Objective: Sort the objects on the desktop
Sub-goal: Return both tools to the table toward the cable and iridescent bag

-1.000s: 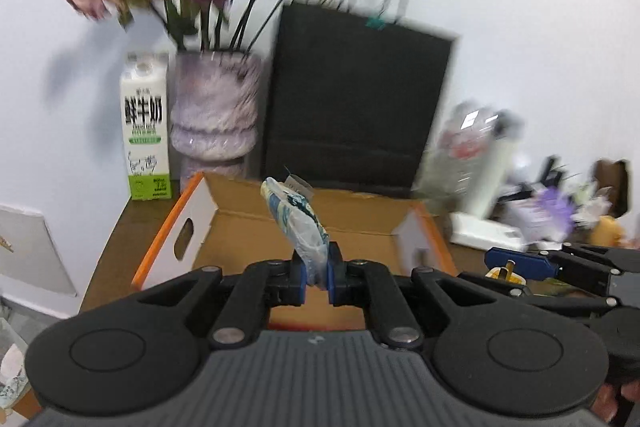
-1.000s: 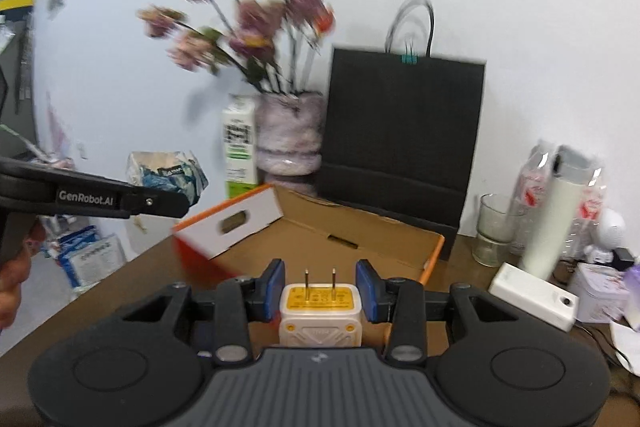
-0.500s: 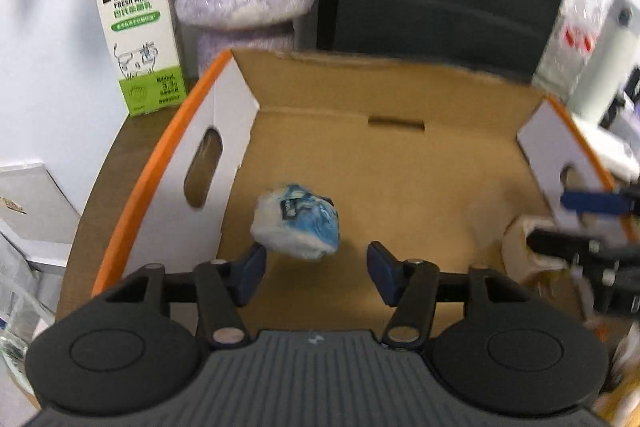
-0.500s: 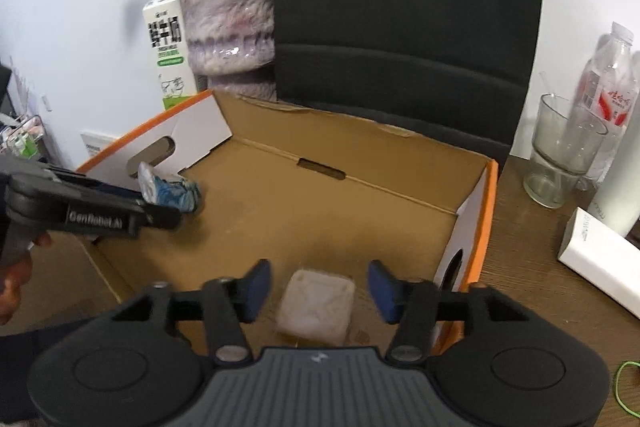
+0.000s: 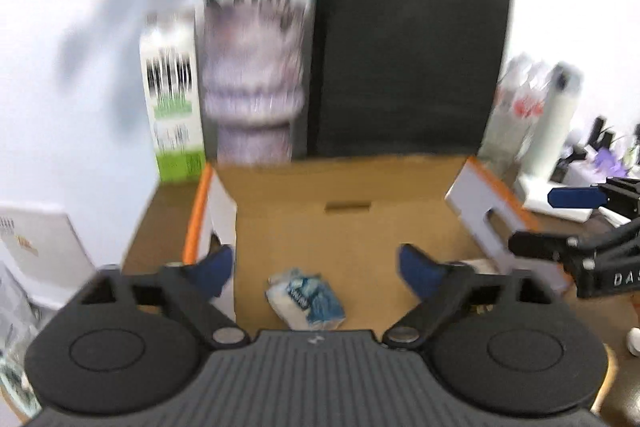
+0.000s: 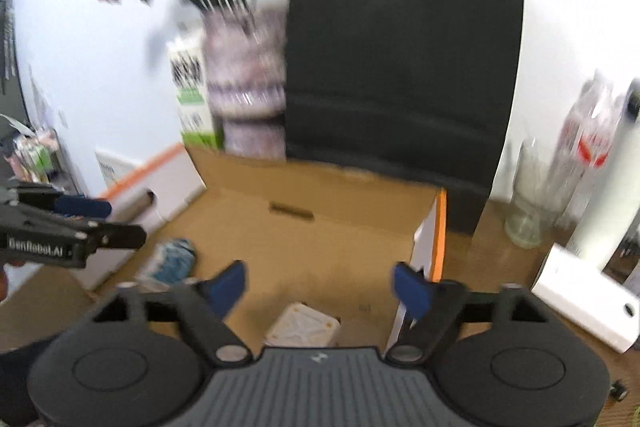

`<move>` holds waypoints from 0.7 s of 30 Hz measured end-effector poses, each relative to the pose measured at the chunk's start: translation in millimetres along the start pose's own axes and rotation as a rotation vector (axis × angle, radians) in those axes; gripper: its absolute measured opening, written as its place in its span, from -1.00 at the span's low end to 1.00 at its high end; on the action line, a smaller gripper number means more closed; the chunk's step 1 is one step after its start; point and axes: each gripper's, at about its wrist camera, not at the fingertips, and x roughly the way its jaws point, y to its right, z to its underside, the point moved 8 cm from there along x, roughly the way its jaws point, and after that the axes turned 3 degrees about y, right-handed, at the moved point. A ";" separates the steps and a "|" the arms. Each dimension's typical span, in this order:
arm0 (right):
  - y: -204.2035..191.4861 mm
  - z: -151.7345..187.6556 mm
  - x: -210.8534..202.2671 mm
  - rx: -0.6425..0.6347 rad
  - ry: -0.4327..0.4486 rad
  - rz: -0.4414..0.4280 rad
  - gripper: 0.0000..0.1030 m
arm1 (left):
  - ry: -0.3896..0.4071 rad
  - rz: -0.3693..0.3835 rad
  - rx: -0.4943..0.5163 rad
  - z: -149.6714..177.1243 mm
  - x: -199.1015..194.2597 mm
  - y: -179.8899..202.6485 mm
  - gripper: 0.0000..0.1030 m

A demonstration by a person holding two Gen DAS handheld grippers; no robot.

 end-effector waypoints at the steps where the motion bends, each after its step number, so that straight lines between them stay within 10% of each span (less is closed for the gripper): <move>1: -4.0 -1.9 -12.8 -0.012 0.016 -0.004 0.80 | 0.029 -0.001 0.013 -2.0 -13.3 2.3 1.00; 10: -31.5 41.2 -122.3 -0.015 0.061 -0.010 1.00 | 0.154 -0.007 0.086 42.4 -119.4 20.1 1.00; 21: -46.3 147.2 -194.8 0.064 -0.018 0.052 1.00 | 0.086 -0.013 0.034 132.8 -179.5 22.4 1.00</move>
